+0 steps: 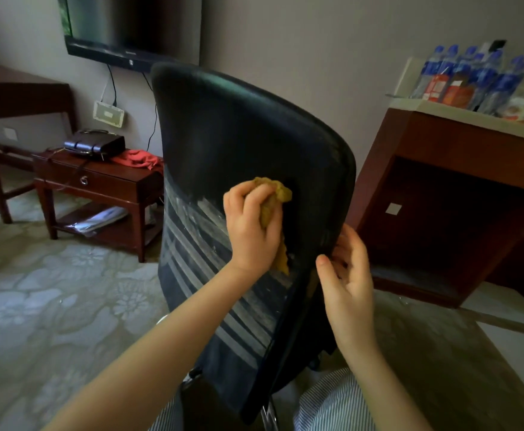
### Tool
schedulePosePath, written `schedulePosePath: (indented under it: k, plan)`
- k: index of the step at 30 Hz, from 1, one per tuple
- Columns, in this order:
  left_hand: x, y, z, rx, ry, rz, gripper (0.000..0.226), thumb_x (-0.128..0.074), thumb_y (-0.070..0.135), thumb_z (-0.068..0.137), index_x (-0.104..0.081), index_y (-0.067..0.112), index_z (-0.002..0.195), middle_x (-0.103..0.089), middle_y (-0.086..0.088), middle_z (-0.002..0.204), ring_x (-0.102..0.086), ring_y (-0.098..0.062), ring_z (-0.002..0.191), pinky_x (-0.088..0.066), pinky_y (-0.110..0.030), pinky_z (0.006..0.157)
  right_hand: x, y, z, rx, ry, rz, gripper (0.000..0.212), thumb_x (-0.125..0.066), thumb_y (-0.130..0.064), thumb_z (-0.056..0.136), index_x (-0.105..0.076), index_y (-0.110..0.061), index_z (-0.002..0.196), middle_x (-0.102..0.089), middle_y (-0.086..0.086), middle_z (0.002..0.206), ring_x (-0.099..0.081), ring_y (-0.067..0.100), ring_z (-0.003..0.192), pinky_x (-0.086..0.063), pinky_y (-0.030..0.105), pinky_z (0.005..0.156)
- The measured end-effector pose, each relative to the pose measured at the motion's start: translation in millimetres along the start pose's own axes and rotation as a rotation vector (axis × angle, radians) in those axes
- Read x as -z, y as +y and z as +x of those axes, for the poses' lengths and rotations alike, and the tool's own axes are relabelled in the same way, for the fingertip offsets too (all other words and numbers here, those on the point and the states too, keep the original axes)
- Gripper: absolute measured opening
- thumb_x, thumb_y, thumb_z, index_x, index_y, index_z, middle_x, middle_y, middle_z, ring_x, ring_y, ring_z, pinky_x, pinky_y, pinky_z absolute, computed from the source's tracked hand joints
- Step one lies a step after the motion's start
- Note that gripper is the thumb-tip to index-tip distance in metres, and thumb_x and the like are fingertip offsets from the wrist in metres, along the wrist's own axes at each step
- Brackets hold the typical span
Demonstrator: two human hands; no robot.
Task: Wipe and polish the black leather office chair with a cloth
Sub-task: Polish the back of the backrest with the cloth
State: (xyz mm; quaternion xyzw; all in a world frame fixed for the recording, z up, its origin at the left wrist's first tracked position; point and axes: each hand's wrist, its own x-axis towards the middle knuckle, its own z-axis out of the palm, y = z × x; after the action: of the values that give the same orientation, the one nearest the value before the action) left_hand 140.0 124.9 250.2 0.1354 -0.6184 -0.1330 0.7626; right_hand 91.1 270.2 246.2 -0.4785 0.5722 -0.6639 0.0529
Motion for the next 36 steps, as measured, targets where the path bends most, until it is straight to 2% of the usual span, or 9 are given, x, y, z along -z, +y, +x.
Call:
schedulePosePath:
  k: [3,7,9,15,20,22,25,29,36]
  plan:
    - [6.9,-15.5,-14.4,0.200,0.002,0.023,0.021,-0.048,0.018,0.089,-0.049,0.016,0.109,-0.046,-0.001,0.105,-0.047,-0.019,0.098,-0.035,-0.014,0.090,3.8,4.2,-1.4,-0.015,-0.010,-0.042,0.038,-0.055,-0.013,0.090,-0.047,-0.037,0.118,-0.060,-0.010,0.117,-0.058,-0.002,0.107,-0.046,0.009,0.081]
    - [11.4,-20.9,-42.8,0.513,0.075,0.022,0.028,-0.044,0.029,0.091,-0.054,0.010,0.108,-0.049,0.000,0.102,-0.049,-0.015,0.097,-0.041,-0.029,0.089,2.8,4.3,0.3,0.008,-0.006,-0.069,0.037,-0.057,-0.011,0.089,-0.049,-0.037,0.114,-0.062,-0.012,0.109,-0.059,-0.002,0.104,-0.047,0.010,0.080]
    - [9.4,-6.8,-59.9,0.605,0.099,0.009,0.030,-0.042,0.033,0.090,-0.054,0.012,0.108,-0.051,0.001,0.102,-0.049,-0.011,0.098,-0.040,-0.027,0.090,0.6,5.5,0.0,0.011,0.007,-0.067,0.037,-0.057,-0.011,0.088,-0.050,-0.037,0.113,-0.062,-0.011,0.109,-0.060,0.000,0.103,-0.048,0.012,0.081]
    - [-0.4,42.6,-67.4,0.603,0.107,-0.043,0.017,-0.043,0.034,0.090,-0.046,0.032,0.106,-0.046,0.018,0.100,-0.047,-0.002,0.097,-0.035,-0.013,0.087,-4.1,6.8,1.8,0.017,0.026,-0.056,0.034,-0.059,-0.017,0.085,-0.051,-0.037,0.112,-0.062,-0.015,0.108,-0.061,0.000,0.101,-0.049,0.014,0.079]
    - [-3.2,59.8,-24.4,0.399,0.131,-0.093,0.016,-0.047,0.022,0.089,-0.047,0.025,0.105,-0.049,0.005,0.097,-0.052,-0.015,0.091,-0.045,-0.030,0.083,-7.5,7.3,3.8,0.009,0.003,-0.041,0.039,-0.058,-0.011,0.087,-0.053,-0.041,0.110,-0.065,-0.010,0.108,-0.063,0.007,0.102,-0.053,0.029,0.083]
    - [-0.9,53.1,-17.2,0.386,0.166,-0.099,0.015,-0.048,0.021,0.090,-0.048,0.023,0.104,-0.050,0.004,0.095,-0.053,-0.018,0.089,-0.047,-0.037,0.080,-12.5,6.9,3.8,0.022,0.008,-0.039,0.039,-0.059,-0.010,0.088,-0.053,-0.041,0.110,-0.065,-0.011,0.107,-0.063,0.006,0.101,-0.054,0.026,0.083]
    - [5.4,31.7,-25.3,0.504,0.214,-0.079,0.013,-0.047,0.026,0.090,-0.050,0.025,0.102,-0.051,0.006,0.094,-0.054,-0.017,0.091,-0.046,-0.038,0.083,-23.7,7.0,3.7,0.059,0.028,-0.051,0.035,-0.060,-0.017,0.084,-0.051,-0.039,0.110,-0.062,-0.015,0.106,-0.062,0.000,0.099,-0.050,0.013,0.078]
    - [18.9,3.2,-62.5,0.735,0.191,-0.030,0.019,-0.046,0.035,0.089,-0.051,0.022,0.102,-0.056,-0.003,0.096,-0.055,-0.015,0.093,-0.044,-0.031,0.085,-35.4,9.1,2.9,0.084,0.041,-0.029,0.037,-0.062,-0.012,0.085,-0.050,-0.036,0.110,-0.061,-0.012,0.105,-0.062,-0.002,0.097,-0.048,0.009,0.075]
    - [38.9,-6.6,-133.7,1.127,0.179,0.142,0.005,-0.050,0.018,0.095,-0.050,0.022,0.097,-0.056,-0.003,0.098,-0.051,-0.009,0.089,-0.040,-0.026,0.081,-51.8,15.9,3.8,0.143,0.059,-0.076,0.036,-0.059,-0.020,0.084,-0.046,-0.039,0.111,-0.059,-0.015,0.105,-0.060,-0.008,0.096,-0.046,0.006,0.075]
